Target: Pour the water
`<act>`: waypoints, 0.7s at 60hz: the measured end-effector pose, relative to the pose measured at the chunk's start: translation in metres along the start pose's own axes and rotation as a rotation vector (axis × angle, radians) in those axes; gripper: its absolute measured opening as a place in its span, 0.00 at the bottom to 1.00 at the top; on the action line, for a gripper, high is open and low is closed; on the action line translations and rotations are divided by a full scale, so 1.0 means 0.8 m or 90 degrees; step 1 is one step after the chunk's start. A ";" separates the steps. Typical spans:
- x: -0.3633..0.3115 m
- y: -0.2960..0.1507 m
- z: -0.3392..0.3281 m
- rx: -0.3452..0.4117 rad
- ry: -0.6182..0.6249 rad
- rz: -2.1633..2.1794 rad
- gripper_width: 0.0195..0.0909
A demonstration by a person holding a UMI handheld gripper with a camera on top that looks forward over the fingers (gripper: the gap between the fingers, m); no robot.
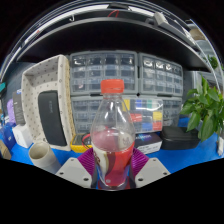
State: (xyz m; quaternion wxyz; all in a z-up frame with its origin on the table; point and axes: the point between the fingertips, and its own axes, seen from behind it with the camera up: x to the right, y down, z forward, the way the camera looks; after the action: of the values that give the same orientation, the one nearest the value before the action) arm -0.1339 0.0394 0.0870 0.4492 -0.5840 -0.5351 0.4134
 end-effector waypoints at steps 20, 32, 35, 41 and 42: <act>0.005 0.016 -0.008 -0.026 0.012 -0.012 0.81; 0.001 0.059 -0.065 -0.065 0.030 -0.007 0.80; -0.007 0.072 -0.087 -0.087 0.029 -0.001 0.80; -0.029 0.079 -0.131 -0.102 0.023 -0.008 0.80; -0.033 0.076 -0.138 -0.102 0.023 -0.008 0.80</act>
State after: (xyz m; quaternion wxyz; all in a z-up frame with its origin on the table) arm -0.0144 0.0029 0.0560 0.4132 -0.6218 -0.5622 0.3559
